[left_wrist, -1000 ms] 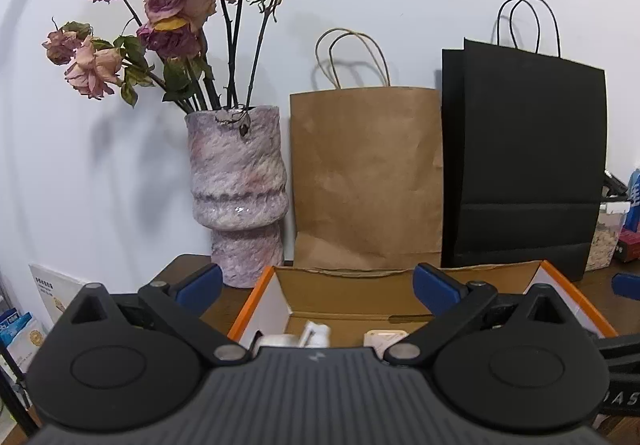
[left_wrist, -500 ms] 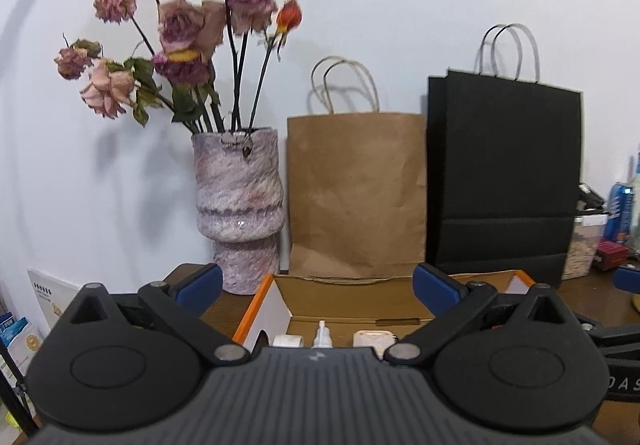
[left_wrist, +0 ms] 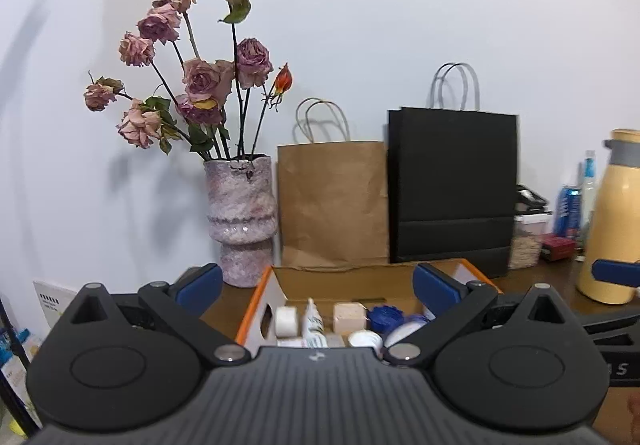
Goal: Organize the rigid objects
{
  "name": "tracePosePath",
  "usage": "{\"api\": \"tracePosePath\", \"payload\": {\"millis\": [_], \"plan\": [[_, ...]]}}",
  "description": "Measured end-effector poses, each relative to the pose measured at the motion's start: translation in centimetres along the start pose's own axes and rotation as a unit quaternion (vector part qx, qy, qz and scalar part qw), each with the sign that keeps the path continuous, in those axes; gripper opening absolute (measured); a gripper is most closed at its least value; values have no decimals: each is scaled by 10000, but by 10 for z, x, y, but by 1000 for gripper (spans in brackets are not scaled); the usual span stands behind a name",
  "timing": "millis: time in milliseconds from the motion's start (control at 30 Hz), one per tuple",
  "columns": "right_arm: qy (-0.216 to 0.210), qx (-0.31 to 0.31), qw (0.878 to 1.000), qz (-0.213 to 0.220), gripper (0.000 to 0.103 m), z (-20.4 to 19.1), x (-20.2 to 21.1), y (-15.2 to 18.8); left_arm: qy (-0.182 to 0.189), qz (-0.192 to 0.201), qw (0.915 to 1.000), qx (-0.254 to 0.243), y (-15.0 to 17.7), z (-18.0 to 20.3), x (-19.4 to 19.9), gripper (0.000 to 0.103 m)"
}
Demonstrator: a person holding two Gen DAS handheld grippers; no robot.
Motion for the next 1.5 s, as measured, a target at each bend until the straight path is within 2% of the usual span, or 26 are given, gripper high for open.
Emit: {"api": "tracePosePath", "payload": {"millis": [433,767,1167,1500], "plan": [[42,-109,9999,27,103,-10,134,-6,74,-46,10000,-42,0,-4,139,103],[-80,-90,9998,126,103,-24,224,-13,12,-87,9999,-105,1,-5,222,103],[-175,-62,9996,227,103,-36,296,-12,-79,-151,9998,-50,6,-4,286,103],[-188,-91,9993,311,103,-35,315,-15,-81,-60,9999,-34,2,-1,306,103]]}}
Point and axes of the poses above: each gripper's, at about its wrist camera, not at the fingertips, and x roughly against the way its jaws point, z to its right, y to its underside, the point moved 4 cm from there along -x, roughly the way its jaws point, and after that the axes turned 13 degrees about z, right-handed, at the moved point
